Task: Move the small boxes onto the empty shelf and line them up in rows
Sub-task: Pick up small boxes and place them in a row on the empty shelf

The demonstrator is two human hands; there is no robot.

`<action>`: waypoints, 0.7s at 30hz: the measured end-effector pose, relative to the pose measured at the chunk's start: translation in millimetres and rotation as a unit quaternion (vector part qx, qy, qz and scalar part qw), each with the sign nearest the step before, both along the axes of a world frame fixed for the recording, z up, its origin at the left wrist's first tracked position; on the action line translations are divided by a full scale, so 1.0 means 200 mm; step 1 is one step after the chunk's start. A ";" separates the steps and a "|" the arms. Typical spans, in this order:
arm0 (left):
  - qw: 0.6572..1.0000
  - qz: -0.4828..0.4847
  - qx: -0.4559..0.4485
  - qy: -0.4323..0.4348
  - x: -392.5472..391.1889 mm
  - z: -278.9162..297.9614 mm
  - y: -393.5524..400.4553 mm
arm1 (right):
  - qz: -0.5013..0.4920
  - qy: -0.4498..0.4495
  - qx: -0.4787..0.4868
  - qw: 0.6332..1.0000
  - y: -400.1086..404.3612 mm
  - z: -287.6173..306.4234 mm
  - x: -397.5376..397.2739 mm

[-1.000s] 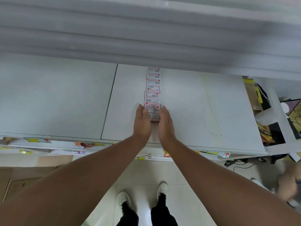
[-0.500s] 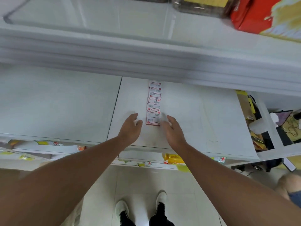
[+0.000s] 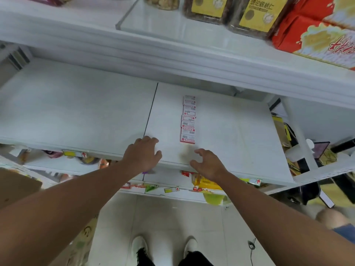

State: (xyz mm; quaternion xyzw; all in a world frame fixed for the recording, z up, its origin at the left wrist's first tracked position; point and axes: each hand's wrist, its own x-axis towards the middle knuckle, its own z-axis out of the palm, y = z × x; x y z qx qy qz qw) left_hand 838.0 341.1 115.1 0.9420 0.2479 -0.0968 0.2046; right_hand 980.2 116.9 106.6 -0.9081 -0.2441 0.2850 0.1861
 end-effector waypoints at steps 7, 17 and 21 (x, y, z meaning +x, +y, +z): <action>0.995 0.015 0.101 0.016 -0.34 0.11 -0.12 | 0.187 -0.099 -0.033 0.977 0.05 0.10 -0.14; 0.970 0.191 0.122 0.091 -0.87 0.21 -0.58 | 0.335 -0.141 0.021 0.932 -0.07 0.19 -0.40; 0.954 0.259 0.112 0.103 -1.08 0.22 -0.81 | 0.402 -0.149 0.034 0.903 -0.14 0.17 -0.61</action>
